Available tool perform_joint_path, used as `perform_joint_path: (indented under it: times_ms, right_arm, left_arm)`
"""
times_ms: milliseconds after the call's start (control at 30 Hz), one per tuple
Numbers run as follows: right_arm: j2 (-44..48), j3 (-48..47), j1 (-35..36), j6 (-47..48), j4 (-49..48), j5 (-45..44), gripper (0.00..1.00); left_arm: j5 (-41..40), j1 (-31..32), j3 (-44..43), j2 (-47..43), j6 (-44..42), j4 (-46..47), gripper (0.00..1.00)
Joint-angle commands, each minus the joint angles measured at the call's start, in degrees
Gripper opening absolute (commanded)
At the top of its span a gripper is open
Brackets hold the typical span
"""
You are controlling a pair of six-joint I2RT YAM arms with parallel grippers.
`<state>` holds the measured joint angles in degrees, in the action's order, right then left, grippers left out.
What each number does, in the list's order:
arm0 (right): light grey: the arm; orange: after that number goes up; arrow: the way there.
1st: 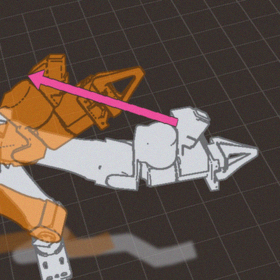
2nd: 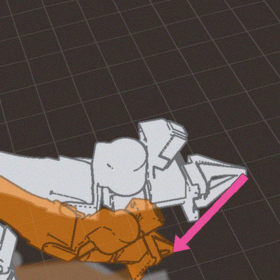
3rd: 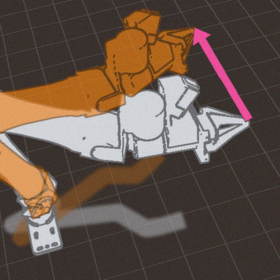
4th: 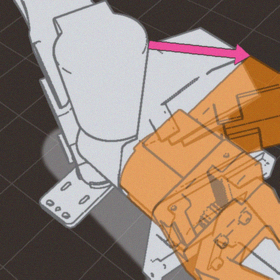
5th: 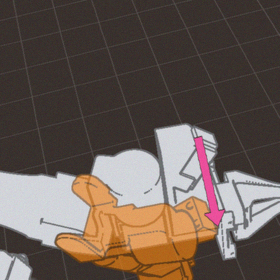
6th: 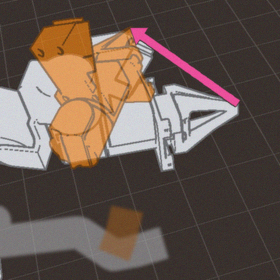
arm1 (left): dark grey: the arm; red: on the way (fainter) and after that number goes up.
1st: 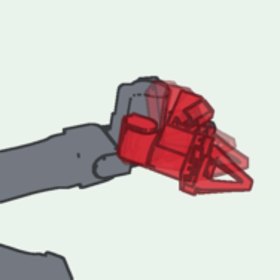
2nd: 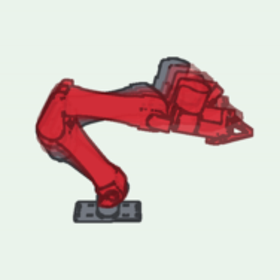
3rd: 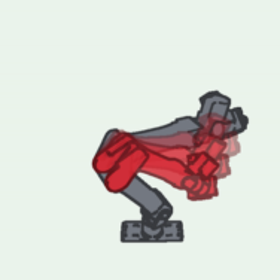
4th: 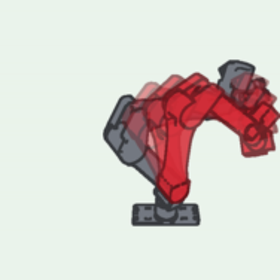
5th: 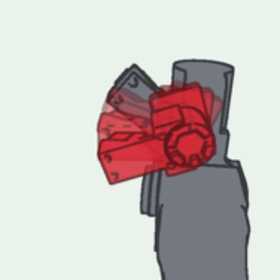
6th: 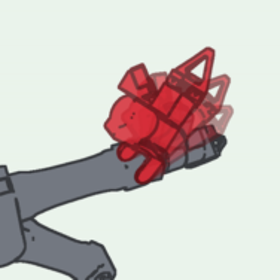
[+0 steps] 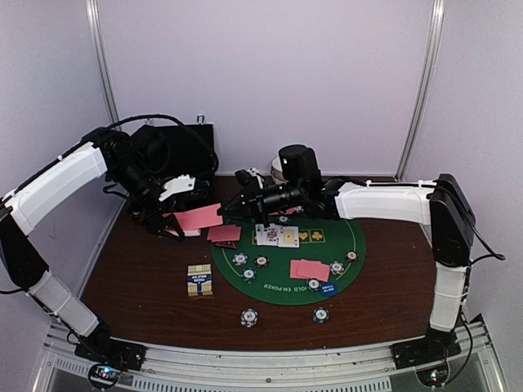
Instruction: Distribute texas hold em gaming equipment
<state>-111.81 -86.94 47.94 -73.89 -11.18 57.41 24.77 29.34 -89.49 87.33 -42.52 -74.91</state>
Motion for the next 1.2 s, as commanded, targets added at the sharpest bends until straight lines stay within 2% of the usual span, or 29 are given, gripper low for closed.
perform_joint_path:
  times_ms: [0,233,267,333,433,567,767,933,1167]
  right_arm:
    - [1.82,1.45,-0.4,-1.34,-2.84,0.08,0.0]
    - [1.92,3.0,-0.26,-4.52,-7.53,0.03,0.0]
    - [1.71,2.86,-0.04,-4.63,-7.79,0.07,0.04]
    - [1.03,2.58,0.85,-5.23,-8.43,0.21,0.19]
    - [-0.15,2.52,1.97,-7.16,-11.33,0.43,0.32]
    - [-1.32,2.41,2.67,-8.74,-13.64,0.24,0.37]
    - [-2.62,1.95,3.37,-9.27,-14.12,0.03,0.34]
    - [-3.02,2.36,3.56,-10.47,-15.67,-0.02,0.17]
    - [-1.84,2.59,2.2,-9.41,-13.26,-0.79,0.0]
  left_arm:
    - [0.8,-0.25,-1.52,-0.66,-0.28,-0.06,0.19]
    - [0.71,-0.25,-1.2,-0.67,-0.37,-0.06,0.19]
    - [0.76,-0.25,-1.27,-0.61,-0.37,-0.06,0.18]
    - [0.81,-0.26,-1.38,-0.62,-0.37,-0.07,0.19]
    - [0.95,-0.25,-1.37,-0.67,-0.37,-0.08,0.19]
    - [0.81,-0.25,-1.12,-0.92,-0.37,-0.14,0.18]
    - [0.82,-0.25,-1.21,-1.02,-0.39,-0.15,0.18]
    - [0.89,-0.25,-0.96,-1.12,-0.43,-0.19,0.18]
    - [0.85,-0.25,-1.12,-1.2,-0.52,-0.52,0.18]
